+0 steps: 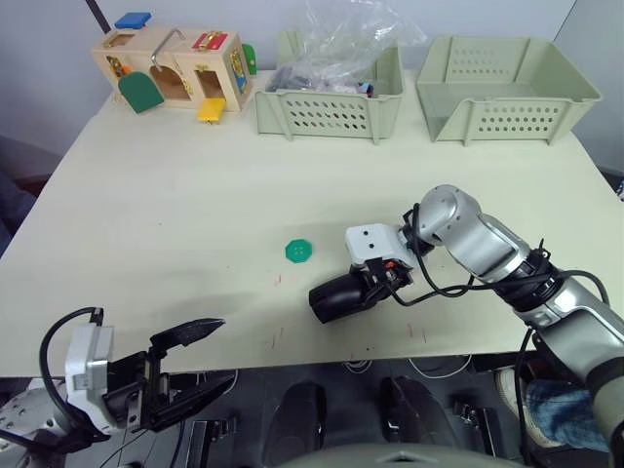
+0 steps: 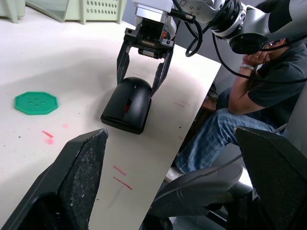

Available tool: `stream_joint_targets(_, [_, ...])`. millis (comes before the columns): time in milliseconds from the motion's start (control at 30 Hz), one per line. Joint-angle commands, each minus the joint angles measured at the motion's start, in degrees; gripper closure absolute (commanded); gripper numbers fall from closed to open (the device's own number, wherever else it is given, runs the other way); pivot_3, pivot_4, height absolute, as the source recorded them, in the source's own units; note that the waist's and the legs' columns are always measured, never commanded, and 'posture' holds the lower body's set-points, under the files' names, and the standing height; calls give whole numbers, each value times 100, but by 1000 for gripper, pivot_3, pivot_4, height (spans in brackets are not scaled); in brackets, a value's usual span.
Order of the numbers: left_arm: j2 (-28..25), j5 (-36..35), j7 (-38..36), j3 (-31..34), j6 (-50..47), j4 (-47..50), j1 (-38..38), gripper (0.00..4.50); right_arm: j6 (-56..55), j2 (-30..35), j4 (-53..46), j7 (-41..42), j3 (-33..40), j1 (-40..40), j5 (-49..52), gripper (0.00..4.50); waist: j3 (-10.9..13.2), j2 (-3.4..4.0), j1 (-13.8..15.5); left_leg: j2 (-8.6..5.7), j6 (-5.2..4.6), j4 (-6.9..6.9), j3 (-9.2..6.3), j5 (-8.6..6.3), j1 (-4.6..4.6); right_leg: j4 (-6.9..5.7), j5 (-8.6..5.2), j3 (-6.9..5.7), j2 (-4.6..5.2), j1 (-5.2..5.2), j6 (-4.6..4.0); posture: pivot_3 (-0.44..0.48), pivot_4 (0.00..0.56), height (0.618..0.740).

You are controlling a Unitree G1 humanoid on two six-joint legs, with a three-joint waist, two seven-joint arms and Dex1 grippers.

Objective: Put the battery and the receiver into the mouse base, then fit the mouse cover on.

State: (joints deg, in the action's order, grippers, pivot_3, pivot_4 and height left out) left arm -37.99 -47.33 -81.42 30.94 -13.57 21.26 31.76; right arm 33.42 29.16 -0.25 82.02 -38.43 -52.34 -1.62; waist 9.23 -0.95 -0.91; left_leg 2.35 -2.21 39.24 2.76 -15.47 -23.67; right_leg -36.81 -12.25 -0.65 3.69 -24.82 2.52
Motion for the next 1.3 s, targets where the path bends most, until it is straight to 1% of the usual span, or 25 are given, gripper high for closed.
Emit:
stream_joint_targets(33, [-45,-27,-30,18,20,72,32,0,9,22,-122,-61,35,18,-42,1963,0,0,0,0,0,0,0,0,0,0,0,0,0,0,0,0,150,740])
stream_joint_targets(767, [-56,-28,31,-4,-9,58,-34,0,43,13,-142,-46,100,-3,25,1963,0,0,0,0,0,0,-1,0,0,0,0,0,0,0,0,0,150,740])
stream_joint_targets(867, [-56,-25,26,-7,-9,50,-41,0,0,17,-134,-80,100,18,2,741,0,1,1,0,0,0,-1,0,-1,0,0,0,0,0,0,0,150,740])
stream_joint_targets(900, [-55,-22,27,-6,-9,47,-44,0,-6,13,-131,-104,111,25,-4,272,1,1,0,0,0,0,0,0,-2,0,0,0,0,-1,0,0,150,740])
stream_joint_targets(1167, [-44,-26,34,4,-8,60,-24,0,-1,48,-196,-117,180,17,52,272,1,1,1,0,0,0,0,0,-3,1,0,0,1,-2,0,0,150,740])
stream_joint_targets(1267, [-38,-28,37,17,-2,65,-14,0,120,70,-337,-62,411,-14,281,272,2,2,3,0,0,0,0,0,-3,1,0,0,1,-2,0,0,150,740])
stream_joint_targets(1300, [-36,-27,39,21,1,67,-8,0,224,56,-473,27,586,5,540,272,2,2,3,0,0,0,0,0,-4,1,0,0,1,-2,0,0,150,740])
